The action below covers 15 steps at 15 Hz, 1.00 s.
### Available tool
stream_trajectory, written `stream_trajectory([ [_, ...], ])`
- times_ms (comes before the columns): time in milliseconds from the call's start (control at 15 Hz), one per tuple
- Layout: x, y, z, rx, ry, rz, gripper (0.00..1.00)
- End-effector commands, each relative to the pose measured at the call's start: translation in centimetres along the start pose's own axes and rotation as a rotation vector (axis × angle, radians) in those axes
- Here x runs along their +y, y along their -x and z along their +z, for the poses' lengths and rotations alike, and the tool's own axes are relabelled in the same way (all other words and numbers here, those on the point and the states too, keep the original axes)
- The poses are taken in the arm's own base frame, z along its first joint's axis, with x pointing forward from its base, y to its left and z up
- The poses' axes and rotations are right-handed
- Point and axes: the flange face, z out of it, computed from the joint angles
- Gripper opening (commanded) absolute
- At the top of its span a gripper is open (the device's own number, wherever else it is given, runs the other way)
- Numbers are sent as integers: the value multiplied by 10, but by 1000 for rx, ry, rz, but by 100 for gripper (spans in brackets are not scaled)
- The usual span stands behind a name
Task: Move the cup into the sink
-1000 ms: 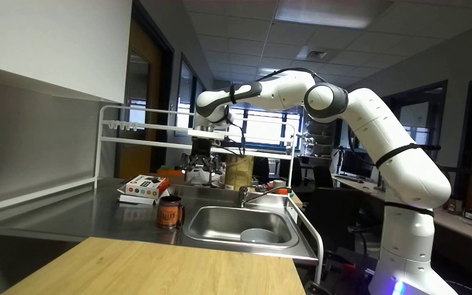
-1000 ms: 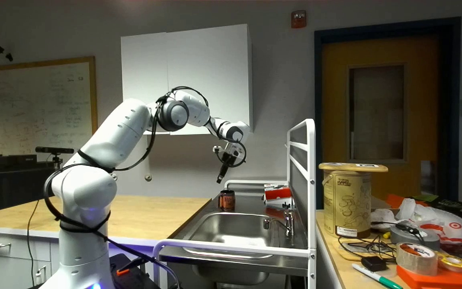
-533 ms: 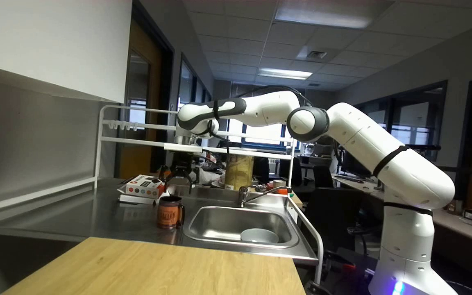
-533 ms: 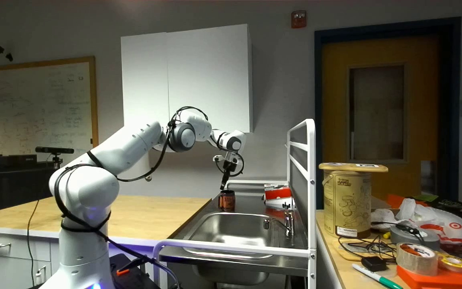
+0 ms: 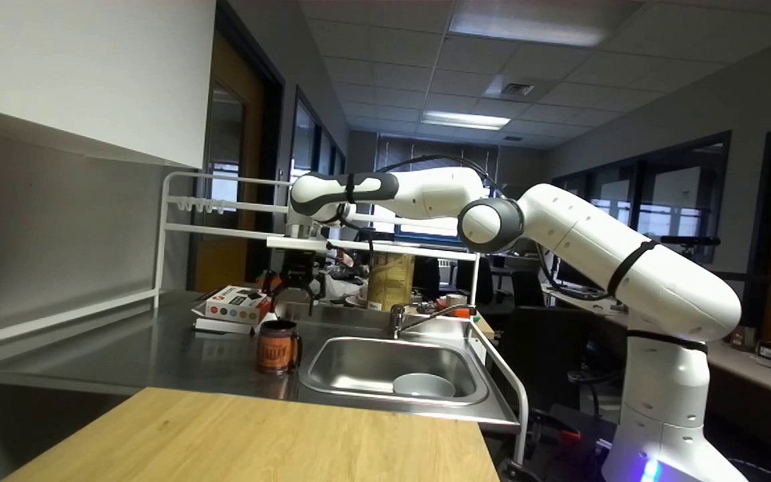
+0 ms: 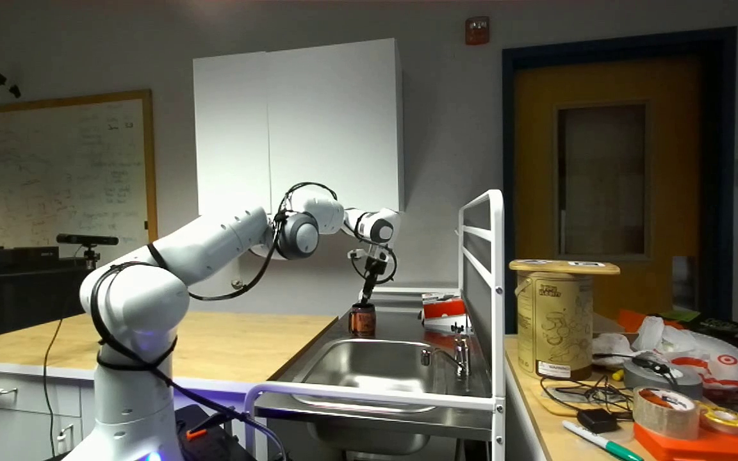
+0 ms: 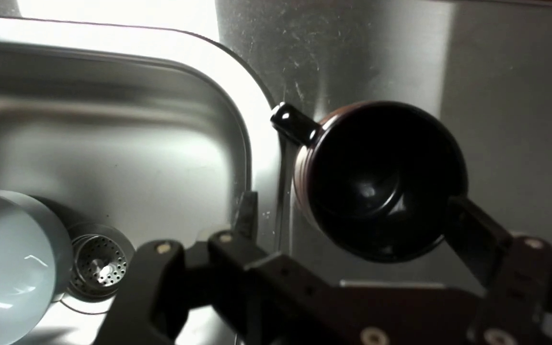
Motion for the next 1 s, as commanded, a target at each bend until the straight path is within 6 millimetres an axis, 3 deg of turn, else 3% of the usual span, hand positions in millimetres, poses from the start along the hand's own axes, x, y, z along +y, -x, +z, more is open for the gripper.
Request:
stream_trajectory([
  [0, 3, -6, -17, 18, -7, 44, 100],
  [200, 10, -15, -11, -20, 3, 66, 100],
  [467, 18, -26, 21, -101, 62, 95, 100],
  [800, 20, -21, 58, -165, 139, 96, 100],
  [867, 20, -20, 63, -168, 149, 96, 75],
  [933, 20, -19, 66, -169, 159, 97, 75],
])
